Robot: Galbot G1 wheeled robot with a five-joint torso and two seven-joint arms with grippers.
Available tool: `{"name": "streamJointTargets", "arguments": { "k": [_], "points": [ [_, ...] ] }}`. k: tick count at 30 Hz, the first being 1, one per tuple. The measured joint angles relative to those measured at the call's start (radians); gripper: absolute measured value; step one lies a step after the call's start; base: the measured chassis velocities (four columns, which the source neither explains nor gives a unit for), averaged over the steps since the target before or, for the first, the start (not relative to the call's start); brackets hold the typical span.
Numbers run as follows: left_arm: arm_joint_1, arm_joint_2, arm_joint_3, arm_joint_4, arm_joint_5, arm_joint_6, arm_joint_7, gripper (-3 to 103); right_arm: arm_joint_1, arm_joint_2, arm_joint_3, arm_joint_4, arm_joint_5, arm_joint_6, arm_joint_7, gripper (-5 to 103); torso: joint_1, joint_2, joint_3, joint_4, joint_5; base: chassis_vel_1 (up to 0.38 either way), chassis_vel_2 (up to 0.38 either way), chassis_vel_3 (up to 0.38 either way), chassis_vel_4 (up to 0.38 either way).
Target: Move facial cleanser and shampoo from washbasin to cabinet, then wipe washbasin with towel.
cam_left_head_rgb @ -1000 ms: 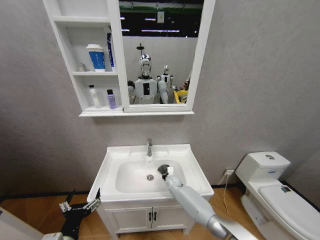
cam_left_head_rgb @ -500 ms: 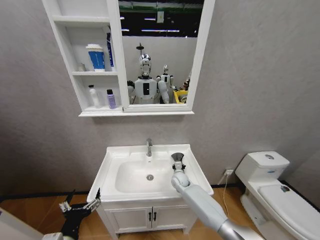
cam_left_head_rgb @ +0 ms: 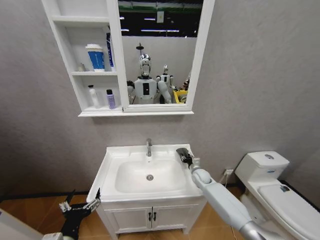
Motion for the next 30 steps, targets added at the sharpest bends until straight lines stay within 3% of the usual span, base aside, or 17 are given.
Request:
{"name": "streamJointTargets", "arguments": {
  "k": [7,8,11,15,19,23,24,27,28,30],
  "points": [
    [0.000,0.000,0.000,0.000,0.000,0.000,0.000,100,-0.041,-0.007,0.034,0.007,-0.079,-0.007,-0.018,86,0.000,0.000,0.000,0.0002,0.0000,0.000,0.000,0.000,0.000],
    [0.000,0.000,0.000,0.000,0.000,0.000,0.000,100,-0.041,-0.007,0.034,0.007,-0.079,-0.007,-0.018,86,0.000,0.000,0.000,0.0002,0.0000,0.000,0.000,0.000,0.000],
    [0.000,0.000,0.000,0.000,0.000,0.000,0.000,100,-0.125,-0.008,0.083,0.102,-0.124,0.035,-0.011,99,0.000,0.000,0.000,0.0002,-0.0002,0.000,0.000,0.000,0.000],
    [0.000,0.000,0.000,0.000,0.000,0.000,0.000,100,-0.188,-0.011,0.123,0.167,-0.155,0.066,0.005,100,0.000,0.000,0.000,0.0002,0.0000,0.000,0.000,0.000,0.000],
    [0.000,0.000,0.000,0.000,0.000,0.000,0.000,100,-0.337,-0.038,0.246,0.334,-0.203,0.097,0.012,100,0.000,0.000,0.000,0.0002,-0.0002,0.000,0.000,0.000,0.000],
    [0.000,0.000,0.000,0.000,0.000,0.000,0.000,100,-0.664,-0.037,0.441,0.619,-0.228,0.119,0.038,100,0.000,0.000,0.000,0.0000,-0.0003,0.000,0.000,0.000,0.000],
    [0.000,0.000,0.000,0.000,0.000,0.000,0.000,100,-0.664,-0.037,0.441,0.619,-0.228,0.119,0.038,100,0.000,0.000,0.000,0.0000,-0.0003,0.000,0.000,0.000,0.000],
    [0.000,0.000,0.000,0.000,0.000,0.000,0.000,100,-0.937,0.047,0.546,0.819,-0.303,0.145,0.047,100,0.000,0.000,0.000,0.0001,-0.0003,0.000,0.000,0.000,0.000],
    [0.000,0.000,0.000,0.000,0.000,0.000,0.000,100,-0.937,0.047,0.546,0.819,-0.303,0.145,0.047,100,0.000,0.000,0.000,0.0001,-0.0003,0.000,0.000,0.000,0.000],
    [0.000,0.000,0.000,0.000,0.000,0.000,0.000,100,-1.078,0.122,0.571,0.904,-0.381,0.185,0.059,100,0.000,0.000,0.000,-0.0002,-0.0004,0.000,0.000,0.000,0.000]
  ]
}}
